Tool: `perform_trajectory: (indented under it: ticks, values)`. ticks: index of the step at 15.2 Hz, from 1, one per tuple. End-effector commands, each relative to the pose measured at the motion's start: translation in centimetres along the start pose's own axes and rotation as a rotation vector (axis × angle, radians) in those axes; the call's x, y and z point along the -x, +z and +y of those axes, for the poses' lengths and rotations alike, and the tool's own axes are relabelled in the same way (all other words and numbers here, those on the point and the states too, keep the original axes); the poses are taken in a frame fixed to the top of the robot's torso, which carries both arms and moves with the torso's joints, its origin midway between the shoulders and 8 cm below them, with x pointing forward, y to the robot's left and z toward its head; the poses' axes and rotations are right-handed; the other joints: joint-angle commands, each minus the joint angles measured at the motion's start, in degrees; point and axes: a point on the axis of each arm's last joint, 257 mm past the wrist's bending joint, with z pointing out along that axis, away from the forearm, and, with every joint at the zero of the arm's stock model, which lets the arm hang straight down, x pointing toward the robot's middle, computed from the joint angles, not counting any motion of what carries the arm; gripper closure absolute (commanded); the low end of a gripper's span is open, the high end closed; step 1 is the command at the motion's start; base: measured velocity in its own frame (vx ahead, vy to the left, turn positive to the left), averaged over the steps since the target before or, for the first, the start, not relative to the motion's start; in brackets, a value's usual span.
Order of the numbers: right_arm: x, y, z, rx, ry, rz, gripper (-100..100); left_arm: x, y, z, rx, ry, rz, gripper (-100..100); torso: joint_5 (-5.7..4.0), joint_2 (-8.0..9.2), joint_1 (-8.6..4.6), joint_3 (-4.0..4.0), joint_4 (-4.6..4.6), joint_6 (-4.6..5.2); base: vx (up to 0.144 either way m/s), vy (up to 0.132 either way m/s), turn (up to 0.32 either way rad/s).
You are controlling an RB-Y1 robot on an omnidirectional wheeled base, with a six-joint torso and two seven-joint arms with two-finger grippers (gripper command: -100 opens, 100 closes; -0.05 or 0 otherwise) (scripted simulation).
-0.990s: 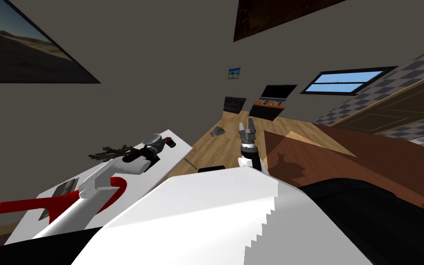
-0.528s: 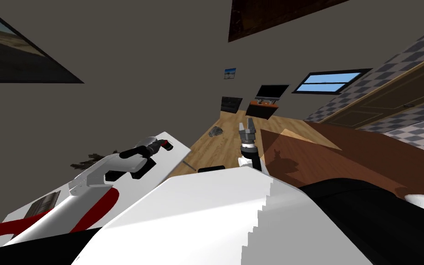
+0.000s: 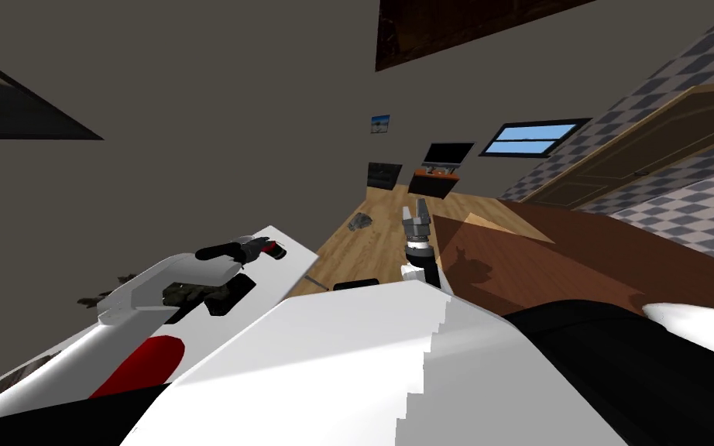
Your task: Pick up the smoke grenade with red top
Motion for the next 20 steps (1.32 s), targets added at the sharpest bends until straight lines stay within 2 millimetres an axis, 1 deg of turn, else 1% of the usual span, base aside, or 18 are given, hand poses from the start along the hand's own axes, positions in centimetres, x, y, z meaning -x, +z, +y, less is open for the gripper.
perform_trajectory:
  ticks: [1,2,10,11,12,16,17,20]
  values:
    - [0.0,0.0,0.0,0.000,0.000,0.000,0,0.0,0.0,0.0,0.000,0.000,0.000,-100,0.00,0.00,0.00,0.00,0.00,0.00,0.012,0.009,-0.032]
    - [0.0,0.0,0.0,0.000,0.000,0.000,0,0.6,0.5,0.5,0.013,-0.010,-0.009,-100,0.01,0.02,-0.01,0.01,0.00,-0.02,-0.009,0.005,-0.090]
    - [0.0,0.0,0.0,0.000,0.000,0.000,0,2.5,2.3,2.2,0.045,-0.049,-0.041,-100,0.01,0.27,-0.02,0.16,0.06,0.00,-0.041,0.004,-0.123]
    - [0.0,0.0,0.0,0.000,0.000,0.000,0,2.1,2.0,2.0,0.040,-0.043,-0.036,-100,0.01,0.27,-0.02,0.15,0.06,0.00,-0.022,0.003,-0.044]
    - [0.0,0.0,0.0,0.000,0.000,0.000,0,2.2,2.1,2.0,0.040,-0.044,-0.037,100,0.00,0.24,-0.03,0.14,0.06,-0.03,-0.009,0.002,0.006]
    - [0.0,0.0,0.0,0.000,0.000,0.000,0,2.2,2.1,2.0,0.040,-0.045,-0.037,100,-0.04,0.13,-0.08,0.08,0.03,-0.03,-0.002,0.000,-0.001]
    - [0.0,0.0,0.0,0.000,0.000,0.000,0,1.5,1.4,1.3,0.029,-0.030,-0.025,100,-0.04,0.13,-0.08,0.08,0.04,-0.03,0.026,-0.004,0.169]
    - [0.0,0.0,0.0,0.000,0.000,0.000,0,0.8,0.7,0.7,0.017,-0.015,-0.013,100,-0.07,0.02,-0.15,0.04,0.04,-0.15,0.058,-0.011,0.201]
